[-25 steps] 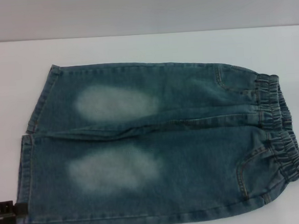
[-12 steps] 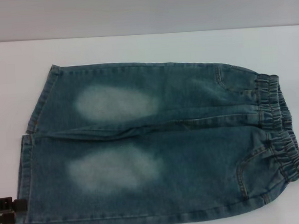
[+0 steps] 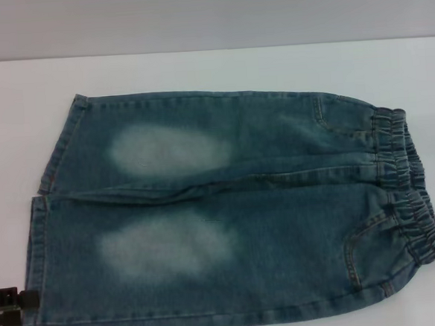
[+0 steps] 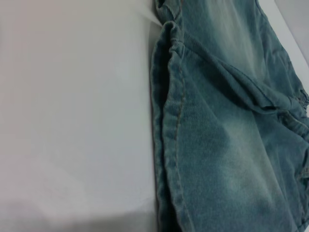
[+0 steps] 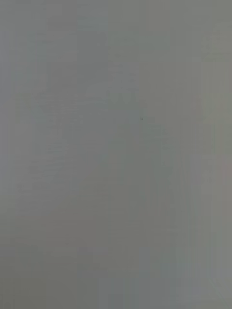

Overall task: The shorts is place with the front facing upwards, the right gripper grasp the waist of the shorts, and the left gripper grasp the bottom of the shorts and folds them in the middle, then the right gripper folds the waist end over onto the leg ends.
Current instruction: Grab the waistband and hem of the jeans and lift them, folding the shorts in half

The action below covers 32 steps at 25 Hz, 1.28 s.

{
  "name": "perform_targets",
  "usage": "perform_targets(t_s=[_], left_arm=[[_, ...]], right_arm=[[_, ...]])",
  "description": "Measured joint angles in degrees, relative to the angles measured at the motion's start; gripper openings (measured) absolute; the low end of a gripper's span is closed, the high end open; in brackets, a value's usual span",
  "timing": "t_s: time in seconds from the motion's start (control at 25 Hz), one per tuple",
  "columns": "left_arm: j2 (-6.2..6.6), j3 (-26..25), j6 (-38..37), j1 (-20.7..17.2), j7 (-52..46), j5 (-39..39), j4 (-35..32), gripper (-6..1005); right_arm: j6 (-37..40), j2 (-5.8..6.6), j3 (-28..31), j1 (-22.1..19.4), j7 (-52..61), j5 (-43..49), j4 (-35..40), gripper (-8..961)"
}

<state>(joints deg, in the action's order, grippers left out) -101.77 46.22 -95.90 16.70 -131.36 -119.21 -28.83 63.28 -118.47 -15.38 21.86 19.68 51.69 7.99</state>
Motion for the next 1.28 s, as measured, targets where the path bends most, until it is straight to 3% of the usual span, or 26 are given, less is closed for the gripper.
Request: perform_targets(t_s=[0.64, 1.08, 1.28], left_arm=[[-0.21, 0.64, 0.02, 0.65, 0.37, -0.06, 0.44, 813], [-2.04, 0.80, -1.28, 2.98, 0.69, -0.06, 0.44, 813], [-2.21, 0.69, -1.08, 3.78, 1.08, -0.05, 0.26, 813]], right_arm=[[-0.86, 0.00, -0.09, 0.64, -0.08, 0.08, 0.13, 683], [-0.92, 0.00, -0.09, 0.63, -0.09, 0.08, 0.16, 683], [-1.03, 0.00, -0.09, 0.56, -0.09, 0.08, 0.10, 683]])
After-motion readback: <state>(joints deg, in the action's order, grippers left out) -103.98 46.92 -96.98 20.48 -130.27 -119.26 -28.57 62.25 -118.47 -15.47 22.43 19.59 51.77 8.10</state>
